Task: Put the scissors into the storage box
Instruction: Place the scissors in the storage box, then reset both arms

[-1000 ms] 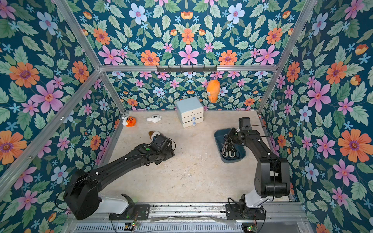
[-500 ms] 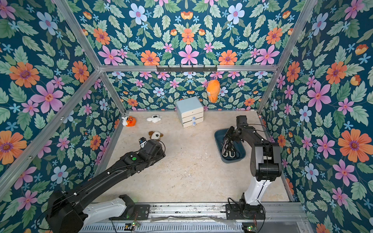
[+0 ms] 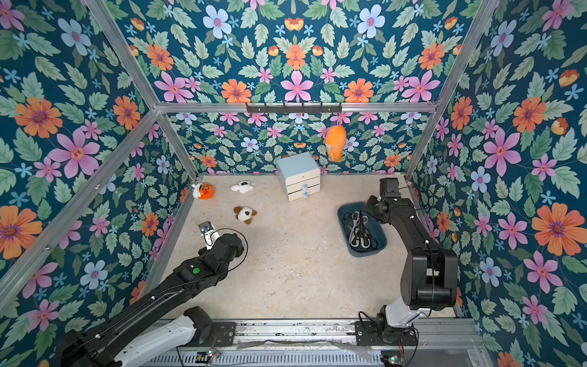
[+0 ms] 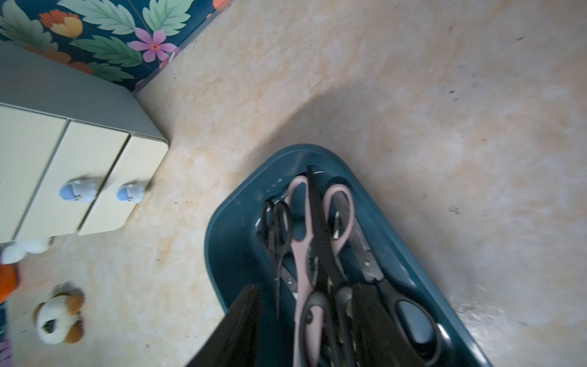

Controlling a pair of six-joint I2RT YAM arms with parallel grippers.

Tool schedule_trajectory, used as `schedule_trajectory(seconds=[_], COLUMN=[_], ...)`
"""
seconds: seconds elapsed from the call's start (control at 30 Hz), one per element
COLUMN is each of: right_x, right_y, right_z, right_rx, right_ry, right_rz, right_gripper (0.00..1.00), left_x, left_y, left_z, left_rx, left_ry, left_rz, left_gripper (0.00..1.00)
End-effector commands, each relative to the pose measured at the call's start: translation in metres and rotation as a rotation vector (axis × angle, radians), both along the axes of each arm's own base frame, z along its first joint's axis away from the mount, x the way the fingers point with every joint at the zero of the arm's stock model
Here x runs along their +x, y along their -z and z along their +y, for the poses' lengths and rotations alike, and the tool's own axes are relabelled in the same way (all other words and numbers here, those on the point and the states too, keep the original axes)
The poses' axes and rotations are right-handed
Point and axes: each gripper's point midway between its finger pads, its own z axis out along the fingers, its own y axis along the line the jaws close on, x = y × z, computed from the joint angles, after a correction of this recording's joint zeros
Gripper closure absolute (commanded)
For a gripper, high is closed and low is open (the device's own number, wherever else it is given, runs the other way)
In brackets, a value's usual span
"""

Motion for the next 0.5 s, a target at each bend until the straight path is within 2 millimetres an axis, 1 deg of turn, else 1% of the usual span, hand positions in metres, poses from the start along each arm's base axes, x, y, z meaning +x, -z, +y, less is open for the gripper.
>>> schedule_trajectory(seconds=[0.0,0.03,0.1,0.13,0.23,0.3,0.33,0.4,0.47], right_x=[-0.030,-0.034,-0.043,-0.046,-0.048,-0.050,-0.048,-0.041,-0.037], right_y=[0.019,0.023,0.032,0.037,0.041,0.037,0.034,0.027,0.026], right_z=[-0.036,-0.042,-0.053,-0.055,-0.066,-0.073,-0.072,-0.061,-0.055], right_rx=[-0.211,-0.242,-0.295,-0.315,-0.404,-0.462,-0.474,-0.471,-0.435], right_ry=[0.066,0.079,0.113,0.119,0.123,0.150,0.143,0.081,0.064], right_rz=[0.060,0.037,-0.022,-0.051,-0.210,-0.334,-0.400,-0.511,-0.534], right_gripper=[0.49,0.49,0.48,0.48,0.48,0.47,0.46,0.44,0.44], left_x=[0.006,0.008,0.012,0.014,0.018,0.020,0.021,0.024,0.025], left_y=[-0.016,-0.010,0.000,0.005,0.016,0.026,0.032,0.039,0.042], left_z=[0.032,0.041,0.066,0.073,0.087,0.093,0.094,0.095,0.098], left_rx=[0.227,0.240,0.226,0.232,0.312,0.358,0.373,0.390,0.377], left_ry=[-0.068,-0.081,-0.135,-0.137,-0.113,-0.099,-0.083,-0.056,-0.062], left_rz=[-0.089,-0.086,-0.072,-0.067,-0.026,-0.009,-0.006,-0.029,-0.088], left_gripper=[0.07,0.05,0.02,0.01,0.01,0.01,0.01,0.01,0.01])
